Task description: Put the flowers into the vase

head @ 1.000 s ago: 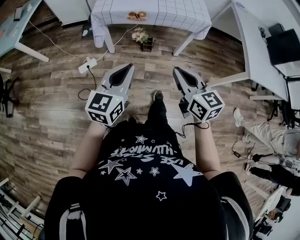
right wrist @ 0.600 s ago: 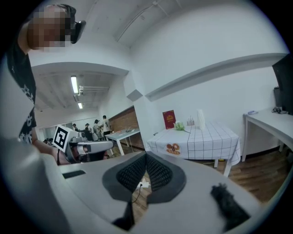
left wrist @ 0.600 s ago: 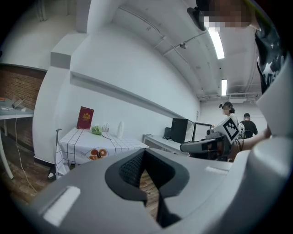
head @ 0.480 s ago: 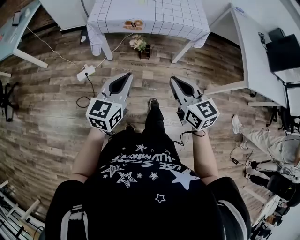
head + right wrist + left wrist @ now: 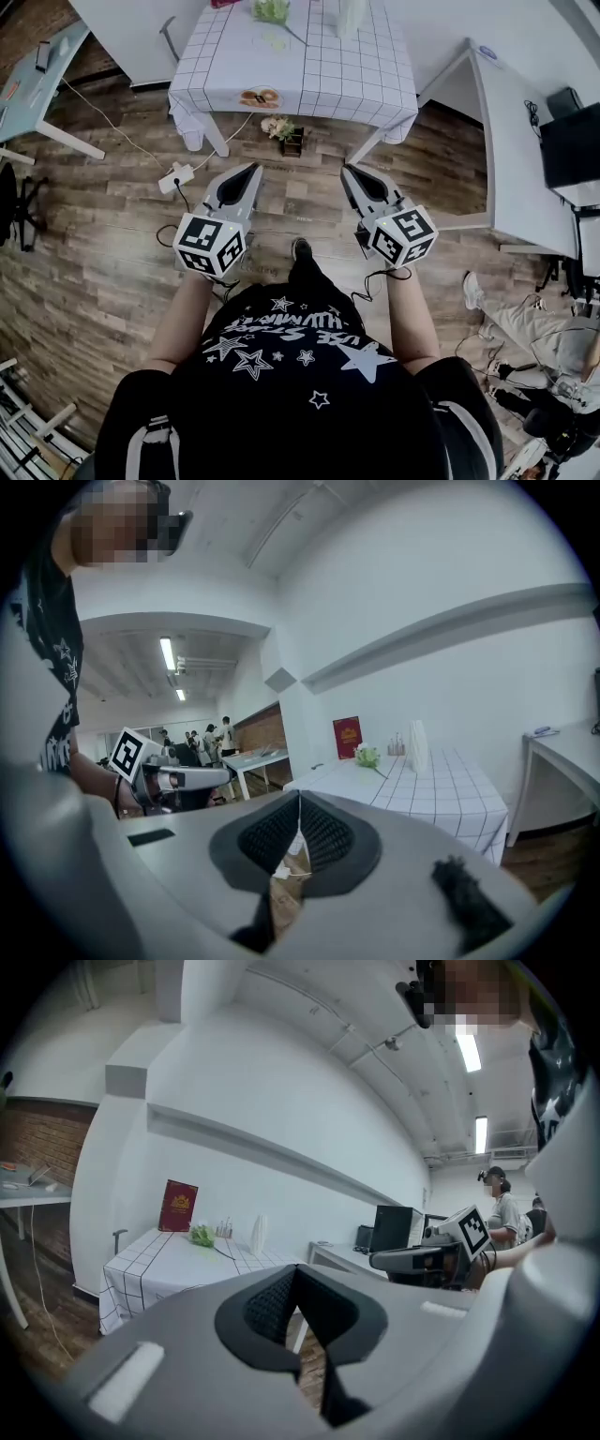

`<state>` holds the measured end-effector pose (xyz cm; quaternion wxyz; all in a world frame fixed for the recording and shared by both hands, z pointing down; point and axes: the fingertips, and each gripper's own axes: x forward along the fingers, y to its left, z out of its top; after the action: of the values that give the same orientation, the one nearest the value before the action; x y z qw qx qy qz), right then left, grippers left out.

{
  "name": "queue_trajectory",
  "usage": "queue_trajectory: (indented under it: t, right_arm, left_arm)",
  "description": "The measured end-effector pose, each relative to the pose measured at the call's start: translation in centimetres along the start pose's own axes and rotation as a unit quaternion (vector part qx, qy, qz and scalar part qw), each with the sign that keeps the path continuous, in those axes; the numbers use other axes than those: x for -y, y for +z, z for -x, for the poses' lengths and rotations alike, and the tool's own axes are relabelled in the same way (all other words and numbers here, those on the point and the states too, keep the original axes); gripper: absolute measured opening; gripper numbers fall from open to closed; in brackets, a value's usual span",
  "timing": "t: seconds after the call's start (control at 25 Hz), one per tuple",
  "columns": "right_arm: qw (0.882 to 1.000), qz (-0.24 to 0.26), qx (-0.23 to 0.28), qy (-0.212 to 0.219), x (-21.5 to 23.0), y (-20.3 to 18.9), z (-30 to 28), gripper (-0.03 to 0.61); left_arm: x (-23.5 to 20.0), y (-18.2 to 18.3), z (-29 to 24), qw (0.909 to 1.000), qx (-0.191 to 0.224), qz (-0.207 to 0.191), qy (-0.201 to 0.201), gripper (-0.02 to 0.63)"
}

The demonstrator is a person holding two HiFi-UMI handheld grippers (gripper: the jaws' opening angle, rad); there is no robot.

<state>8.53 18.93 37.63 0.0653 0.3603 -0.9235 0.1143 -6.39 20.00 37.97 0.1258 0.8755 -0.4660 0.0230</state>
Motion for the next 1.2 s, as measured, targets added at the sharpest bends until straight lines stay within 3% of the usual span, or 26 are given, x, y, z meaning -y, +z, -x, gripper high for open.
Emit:
queue_trajectory:
  t: [0.2, 0.52, 0.92, 1.2]
  right_arm:
    - [1.000, 0.000, 0.004, 0.026, 4.7, 2.2, -1.6, 0.014]
    - [0.998, -0.004, -0.004, 0.060, 10.8, 2.7, -2.1, 0.014]
    - [0.998, -0.035, -0.005, 0.045, 14.4, 2.2, -2.7, 0.014]
    - [0.999, -0.035, -0.002, 0.010, 17.1, 2.5, -4.1, 0.014]
  left_arm:
    - [-0.2, 2.0, -4.5, 0.9996, 0.010, -0.002, 0.025, 0.008]
    - [0.9, 2.8, -9.2, 0.9977, 0.018, -0.007, 0.065, 0.008]
    - [-1.0, 2.9, -11.6, 0.9956, 0.009, 0.004, 0.093, 0.008]
    - [-4.2, 3.8, -15.3, 0.9976, 0.012, -0.008, 0.068, 0.008]
